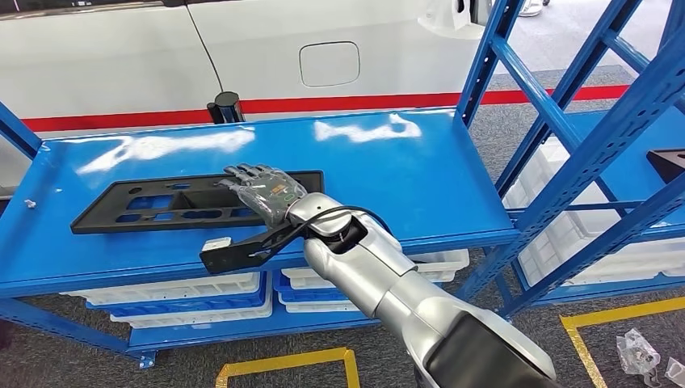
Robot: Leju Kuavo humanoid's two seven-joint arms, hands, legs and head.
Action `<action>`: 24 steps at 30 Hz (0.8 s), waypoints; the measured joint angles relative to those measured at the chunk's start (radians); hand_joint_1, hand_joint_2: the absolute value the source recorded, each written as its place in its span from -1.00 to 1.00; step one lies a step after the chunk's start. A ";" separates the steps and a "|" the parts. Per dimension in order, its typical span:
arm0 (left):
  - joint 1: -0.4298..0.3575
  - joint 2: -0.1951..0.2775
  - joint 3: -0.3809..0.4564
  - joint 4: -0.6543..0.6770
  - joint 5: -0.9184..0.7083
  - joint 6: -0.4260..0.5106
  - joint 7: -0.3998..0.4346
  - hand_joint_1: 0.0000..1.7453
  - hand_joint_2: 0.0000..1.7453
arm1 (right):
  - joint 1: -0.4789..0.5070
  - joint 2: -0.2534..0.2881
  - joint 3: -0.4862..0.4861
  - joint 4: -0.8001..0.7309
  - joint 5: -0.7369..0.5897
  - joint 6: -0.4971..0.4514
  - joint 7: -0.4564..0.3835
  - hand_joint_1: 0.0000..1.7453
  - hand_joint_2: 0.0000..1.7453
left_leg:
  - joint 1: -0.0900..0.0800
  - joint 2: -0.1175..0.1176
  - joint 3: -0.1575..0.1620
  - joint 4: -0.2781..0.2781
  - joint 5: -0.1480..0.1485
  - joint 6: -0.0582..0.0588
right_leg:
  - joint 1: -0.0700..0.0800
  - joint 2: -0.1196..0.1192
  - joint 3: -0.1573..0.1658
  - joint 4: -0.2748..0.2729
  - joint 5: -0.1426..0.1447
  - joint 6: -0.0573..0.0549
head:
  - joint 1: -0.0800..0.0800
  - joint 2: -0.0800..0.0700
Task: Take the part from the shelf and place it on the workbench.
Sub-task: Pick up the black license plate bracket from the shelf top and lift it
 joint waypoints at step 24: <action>0.002 0.006 0.001 0.000 0.018 0.006 -0.003 -1.00 -1.00 | -0.046 0.004 0.024 0.225 -0.045 -0.015 0.103 -1.00 1.00 | 0.000 0.000 0.000 0.000 0.000 0.000 | 0.000 0.000 0.000 0.000 0.000 0.000 | 0.000 0.000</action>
